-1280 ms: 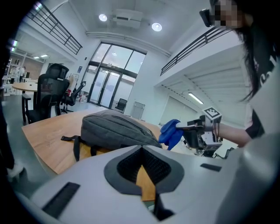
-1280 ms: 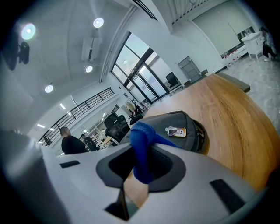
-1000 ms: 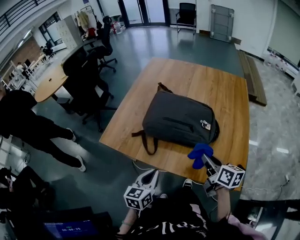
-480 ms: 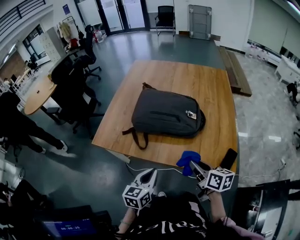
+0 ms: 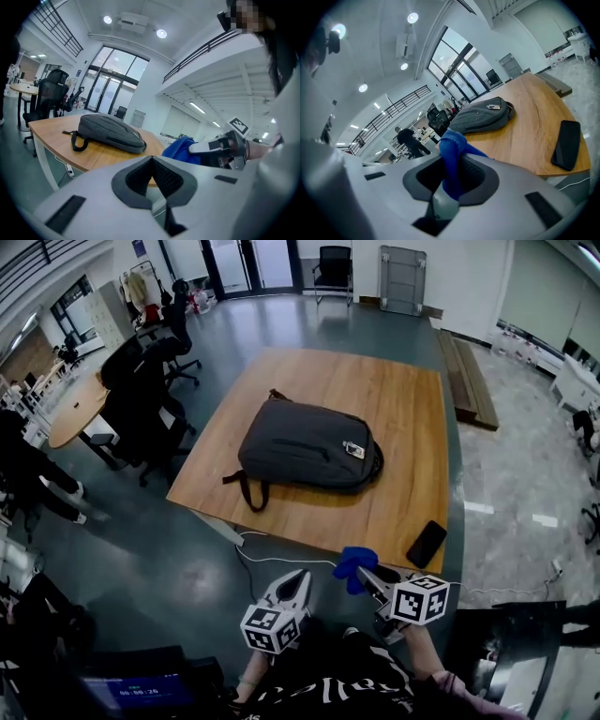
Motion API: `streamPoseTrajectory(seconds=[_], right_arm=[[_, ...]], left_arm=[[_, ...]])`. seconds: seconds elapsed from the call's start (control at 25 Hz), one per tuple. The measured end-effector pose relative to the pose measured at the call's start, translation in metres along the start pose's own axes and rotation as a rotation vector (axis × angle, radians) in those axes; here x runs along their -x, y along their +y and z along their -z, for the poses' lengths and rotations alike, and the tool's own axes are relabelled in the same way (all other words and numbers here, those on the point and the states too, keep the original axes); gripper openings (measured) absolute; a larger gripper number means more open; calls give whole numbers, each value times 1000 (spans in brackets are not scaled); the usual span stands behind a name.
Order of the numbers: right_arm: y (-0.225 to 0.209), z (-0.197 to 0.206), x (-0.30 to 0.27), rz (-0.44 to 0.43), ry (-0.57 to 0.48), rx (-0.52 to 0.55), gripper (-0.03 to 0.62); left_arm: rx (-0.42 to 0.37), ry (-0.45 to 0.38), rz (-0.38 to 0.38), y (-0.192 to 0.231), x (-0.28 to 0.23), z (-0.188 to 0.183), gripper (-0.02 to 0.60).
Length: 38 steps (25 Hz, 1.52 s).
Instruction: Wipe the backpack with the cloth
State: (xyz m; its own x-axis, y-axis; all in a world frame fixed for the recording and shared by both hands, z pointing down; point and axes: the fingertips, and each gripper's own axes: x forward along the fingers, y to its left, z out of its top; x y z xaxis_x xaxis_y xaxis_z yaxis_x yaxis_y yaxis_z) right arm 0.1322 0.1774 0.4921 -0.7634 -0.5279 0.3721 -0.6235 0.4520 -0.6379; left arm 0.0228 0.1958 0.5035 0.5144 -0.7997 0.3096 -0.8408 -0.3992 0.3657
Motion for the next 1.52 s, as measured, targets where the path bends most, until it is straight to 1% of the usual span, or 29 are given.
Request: streamPoseTrajectory(seconds=[0.12, 0.28, 0.56, 0.92, 1.52], right_arm=[[-4, 12, 22, -18, 24, 17, 66], [-8, 29, 41, -43, 50, 45, 66], [-7, 54, 78, -66, 80, 78, 66], [1, 64, 69, -96, 93, 128, 66], [3, 74, 61, -113, 111, 159, 66]], left_arm=[[3, 11, -8, -28, 3, 16, -2], [11, 14, -34, -48, 9, 33, -2], [-6, 7, -69, -85, 25, 45, -2], [-29, 8, -67, -81, 25, 47, -2], [-36, -7, -68, -76, 26, 50, -2]])
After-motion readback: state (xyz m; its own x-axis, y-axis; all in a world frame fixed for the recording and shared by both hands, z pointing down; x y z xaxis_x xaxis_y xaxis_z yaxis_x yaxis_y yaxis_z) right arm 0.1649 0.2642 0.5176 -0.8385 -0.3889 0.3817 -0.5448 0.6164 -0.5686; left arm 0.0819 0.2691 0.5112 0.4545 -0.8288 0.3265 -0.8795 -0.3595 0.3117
